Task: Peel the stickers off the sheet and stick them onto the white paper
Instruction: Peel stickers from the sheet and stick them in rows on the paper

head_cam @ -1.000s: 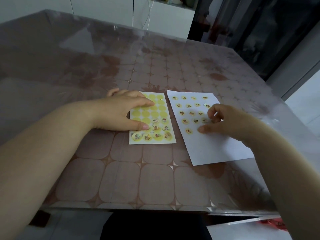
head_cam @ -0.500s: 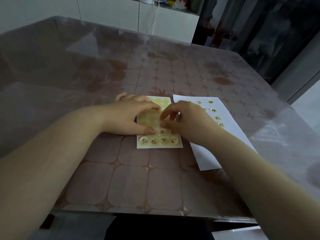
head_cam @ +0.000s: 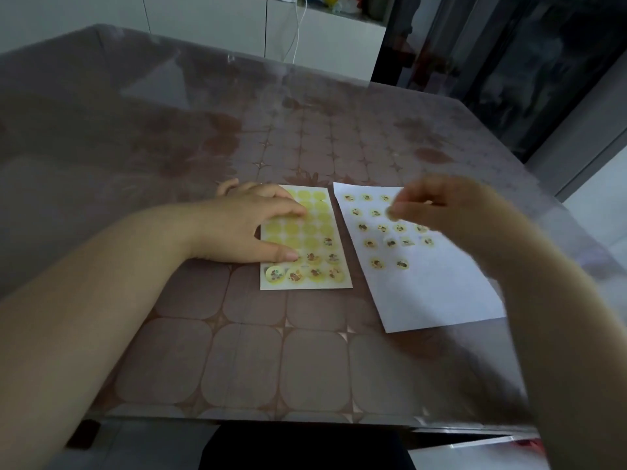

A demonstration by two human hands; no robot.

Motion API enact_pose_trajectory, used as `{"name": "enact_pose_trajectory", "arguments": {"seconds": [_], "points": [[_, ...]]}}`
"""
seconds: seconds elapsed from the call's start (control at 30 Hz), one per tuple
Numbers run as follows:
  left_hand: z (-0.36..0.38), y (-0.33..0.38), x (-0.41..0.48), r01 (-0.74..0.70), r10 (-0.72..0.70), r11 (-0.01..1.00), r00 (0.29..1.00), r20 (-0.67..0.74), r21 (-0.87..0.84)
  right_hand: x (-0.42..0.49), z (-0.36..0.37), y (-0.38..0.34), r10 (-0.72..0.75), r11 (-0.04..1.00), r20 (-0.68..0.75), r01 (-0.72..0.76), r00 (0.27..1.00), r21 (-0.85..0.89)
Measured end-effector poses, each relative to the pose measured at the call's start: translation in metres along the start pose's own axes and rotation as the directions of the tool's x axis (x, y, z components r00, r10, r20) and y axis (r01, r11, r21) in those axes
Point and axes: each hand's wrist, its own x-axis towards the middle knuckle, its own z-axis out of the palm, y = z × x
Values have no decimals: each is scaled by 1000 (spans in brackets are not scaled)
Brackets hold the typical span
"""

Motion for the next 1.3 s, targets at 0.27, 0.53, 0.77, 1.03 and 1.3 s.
{"name": "enact_pose_trajectory", "arguments": {"seconds": [0.27,0.53,0.77,1.03,1.3], "points": [[0,0,0,-3,3,1000,1000,-18,-7,-20,-13,39,273,962,29,-273,962,-2],[0,-2,0,-17,17,1000,1000,-16,-23,-18,-4,37,294,956,27,-293,956,-36],[0,-4,0,-37,37,999,999,-11,-21,-9,-6,42,367,930,13,-366,930,-35],[0,-2,-2,-8,8,1000,1000,-2,-16,-14,-3,34,202,974,-138,-214,970,-76],[0,-2,-1,0,0,1000,1000,-4,-8,2,38,-9,-69,963,137,102,988,-248]]}}
